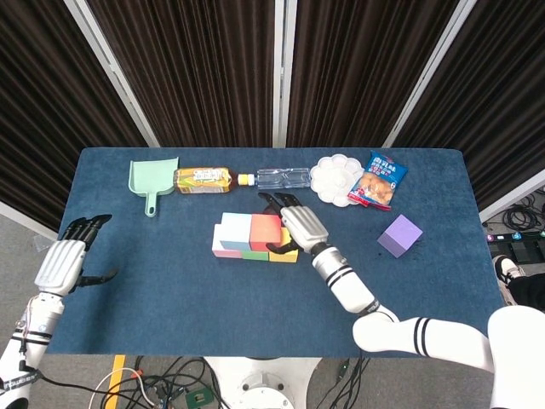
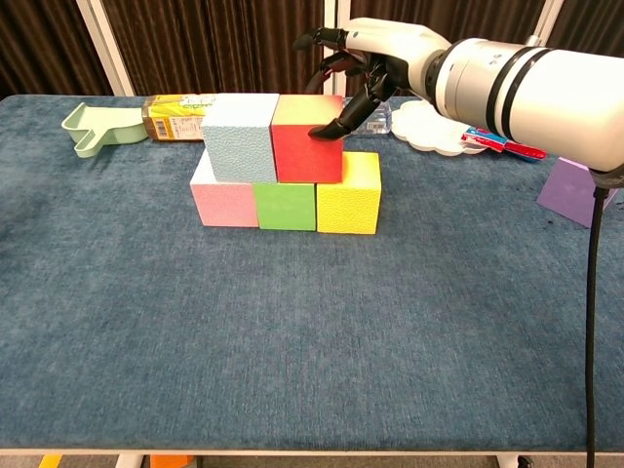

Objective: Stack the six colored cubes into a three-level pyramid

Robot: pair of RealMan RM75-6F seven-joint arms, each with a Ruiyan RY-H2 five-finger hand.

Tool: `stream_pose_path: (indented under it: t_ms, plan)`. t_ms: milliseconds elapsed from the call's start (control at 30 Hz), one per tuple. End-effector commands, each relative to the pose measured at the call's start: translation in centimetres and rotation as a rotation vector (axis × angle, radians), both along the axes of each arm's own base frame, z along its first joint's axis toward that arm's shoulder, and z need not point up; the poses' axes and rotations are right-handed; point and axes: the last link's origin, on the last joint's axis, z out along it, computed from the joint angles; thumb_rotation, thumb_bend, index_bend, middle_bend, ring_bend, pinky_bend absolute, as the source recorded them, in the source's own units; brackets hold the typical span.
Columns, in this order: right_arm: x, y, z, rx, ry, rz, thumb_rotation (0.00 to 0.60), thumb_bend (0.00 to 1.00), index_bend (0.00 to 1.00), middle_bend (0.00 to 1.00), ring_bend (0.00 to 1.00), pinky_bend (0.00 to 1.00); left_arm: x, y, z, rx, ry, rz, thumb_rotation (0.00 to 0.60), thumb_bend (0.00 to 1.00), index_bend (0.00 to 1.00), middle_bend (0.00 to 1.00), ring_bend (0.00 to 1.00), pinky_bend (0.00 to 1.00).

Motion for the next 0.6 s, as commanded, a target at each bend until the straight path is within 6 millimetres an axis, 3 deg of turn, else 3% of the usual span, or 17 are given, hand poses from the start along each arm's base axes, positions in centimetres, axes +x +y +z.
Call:
stream_pose_path:
  t_ms: [33,600]
  plan:
    - [0.01,0.02,-0.13,0.002,0.002,0.0,0.6,0.19,0.0,0.29,0.0,0.0,-0.05,-0.02,-0.03,0.0,-0.001,0.001,0.6,0.16,0.09,0.09,0.11,0.08]
    - [-0.08,0.42,-0.38,0.005,0.018,0.005,0.6,0.19,0.0,0.24,0.0,0.0,-0.32,0.0,-0.2,-0.002,-0.005,0.002,0.6,0.16,0.09,0.09,0.11,0.08]
